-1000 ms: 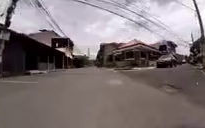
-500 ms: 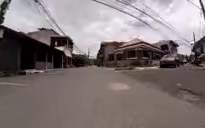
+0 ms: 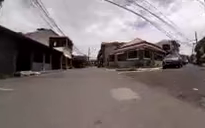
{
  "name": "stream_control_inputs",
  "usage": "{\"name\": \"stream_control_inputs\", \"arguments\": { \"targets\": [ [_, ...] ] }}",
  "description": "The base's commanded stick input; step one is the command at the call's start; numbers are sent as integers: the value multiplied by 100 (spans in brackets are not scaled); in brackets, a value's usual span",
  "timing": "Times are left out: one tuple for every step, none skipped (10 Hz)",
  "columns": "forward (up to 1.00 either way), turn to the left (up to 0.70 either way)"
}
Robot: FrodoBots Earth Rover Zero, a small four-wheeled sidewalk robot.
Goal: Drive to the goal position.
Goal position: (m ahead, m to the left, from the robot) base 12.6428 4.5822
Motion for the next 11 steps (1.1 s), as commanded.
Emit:
{"name": "stream_control_inputs", "arguments": {
  "targets": [
    [100,0],
    [100,0],
    [100,0],
    [100,0],
    [100,0],
    [100,0],
    [100,0],
    [100,0],
    [100,0],
    [100,0],
    [100,0]
  ]
}}
